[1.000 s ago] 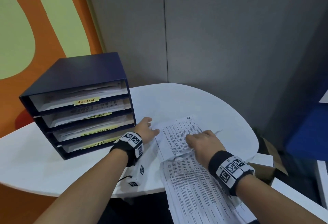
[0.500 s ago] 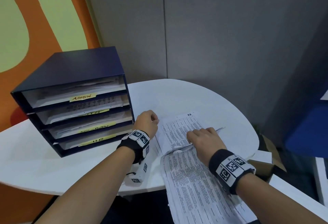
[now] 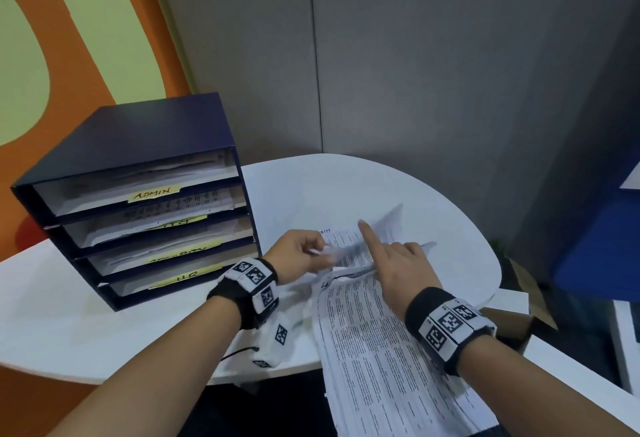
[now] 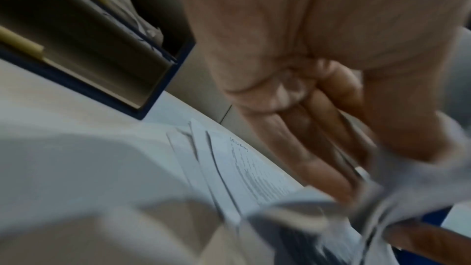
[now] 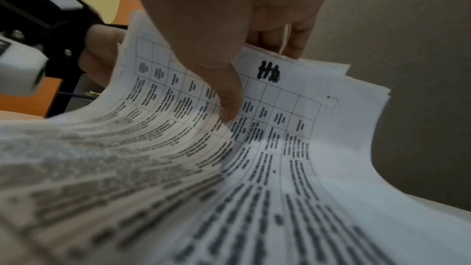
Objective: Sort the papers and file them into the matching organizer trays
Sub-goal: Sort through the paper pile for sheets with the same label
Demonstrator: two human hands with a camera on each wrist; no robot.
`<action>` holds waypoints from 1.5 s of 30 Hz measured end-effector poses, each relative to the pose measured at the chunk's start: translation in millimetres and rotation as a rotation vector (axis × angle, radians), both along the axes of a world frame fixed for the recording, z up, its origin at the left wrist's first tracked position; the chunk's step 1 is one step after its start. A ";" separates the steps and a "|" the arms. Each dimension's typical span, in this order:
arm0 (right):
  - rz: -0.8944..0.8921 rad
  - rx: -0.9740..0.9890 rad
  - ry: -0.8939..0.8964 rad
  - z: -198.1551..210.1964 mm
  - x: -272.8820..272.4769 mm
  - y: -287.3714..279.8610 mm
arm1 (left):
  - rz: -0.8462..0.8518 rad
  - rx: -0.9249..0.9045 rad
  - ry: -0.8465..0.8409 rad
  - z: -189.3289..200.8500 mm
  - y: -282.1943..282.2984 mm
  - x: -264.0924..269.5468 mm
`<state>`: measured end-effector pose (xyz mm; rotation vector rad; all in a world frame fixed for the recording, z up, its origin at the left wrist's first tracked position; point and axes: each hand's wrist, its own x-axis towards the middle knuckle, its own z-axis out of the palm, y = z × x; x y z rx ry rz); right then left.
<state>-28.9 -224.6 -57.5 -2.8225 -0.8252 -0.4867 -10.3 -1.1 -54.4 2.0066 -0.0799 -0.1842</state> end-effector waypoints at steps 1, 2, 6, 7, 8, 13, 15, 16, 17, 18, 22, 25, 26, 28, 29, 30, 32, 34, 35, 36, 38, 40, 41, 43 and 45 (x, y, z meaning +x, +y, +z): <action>0.012 0.008 -0.052 -3.8 1.9 -1.6 | -0.131 -0.054 0.081 1.1 4.0 -6.3; 0.031 -0.010 -0.087 -6.6 2.6 -2.7 | -0.239 -0.075 0.154 1.4 8.6 -11.6; 0.011 -0.045 -0.154 -1.2 -0.7 -1.8 | -0.295 -0.174 0.296 12.2 22.7 -24.1; -0.002 -0.032 -0.163 -0.3 -1.7 -2.0 | -0.191 -0.216 0.275 13.0 24.7 -22.1; -0.004 -0.020 -0.165 0.9 -2.5 -2.7 | -0.055 -0.243 0.233 11.5 27.0 -17.2; 0.100 -0.067 -0.120 1.0 -4.6 -3.2 | 0.210 0.310 0.123 -9.1 30.1 13.2; 0.113 -0.100 -0.090 0.2 -4.9 -3.7 | 0.161 0.340 0.199 -12.2 23.8 19.8; 0.111 -0.101 -0.086 0.7 -4.8 -3.7 | 0.175 0.283 0.235 -14.0 21.6 23.9; 0.107 -0.095 -0.092 1.2 -4.2 -3.8 | 0.207 0.226 0.250 -15.5 19.2 27.2; 0.099 -0.088 -0.104 0.9 -3.1 -3.9 | 0.250 0.187 0.243 -16.9 17.5 30.3; 0.091 -0.141 -0.096 -2.7 -0.4 -4.7 | 0.360 0.189 -0.034 -21.9 7.4 36.2; 0.105 -0.167 -0.062 -5.8 2.8 -8.2 | 0.335 0.066 -0.168 -15.1 1.8 27.4; 0.096 -0.155 -0.059 -8.0 5.0 -9.8 | 0.305 -0.011 -0.170 -10.5 1.9 22.5; 0.088 -0.121 -0.031 -6.1 5.5 -10.3 | 0.158 -0.163 -0.089 -2.9 3.8 8.0; 0.089 -0.124 -0.003 -3.9 4.5 -9.7 | 0.027 -0.183 -0.016 0.6 5.3 -0.8; 0.084 -0.156 0.025 -2.0 3.5 -8.6 | -0.120 -0.156 0.067 2.3 7.3 -9.4; 0.035 -0.290 0.084 0.4 4.1 -8.3 | -0.329 -0.112 0.155 1.0 11.7 -23.8; 0.010 -0.352 0.103 -1.3 4.1 -7.3 | -0.346 -0.113 0.153 -1.6 18.5 -29.7; 0.002 -0.354 0.097 -1.4 2.6 -6.6 | -0.314 -0.115 0.150 -1.3 21.6 -30.5; 0.003 -0.347 0.092 -1.3 1.8 -5.8 | -0.289 -0.113 0.146 -0.2 23.3 -30.9; 0.012 -0.316 0.104 2.3 -0.2 -5.9 | -0.216 -0.089 0.115 4.6 23.7 -30.3; 0.012 -0.282 0.110 8.1 -4.1 -6.0 | -0.053 -0.081 0.020 11.3 24.9 -26.7; 0.000 -0.272 0.111 10.6 -5.4 -6.0 | 0.052 -0.100 -0.028 16.1 27.3 -23.3; -0.018 -0.248 0.073 14.8 -6.9 -5.2 | 0.197 -0.158 -0.114 29.9 30.0 -16.8; -0.028 -0.231 0.046 21.8 -4.0 -3.0 | 0.284 -0.194 -0.216 46.2 29.8 -13.0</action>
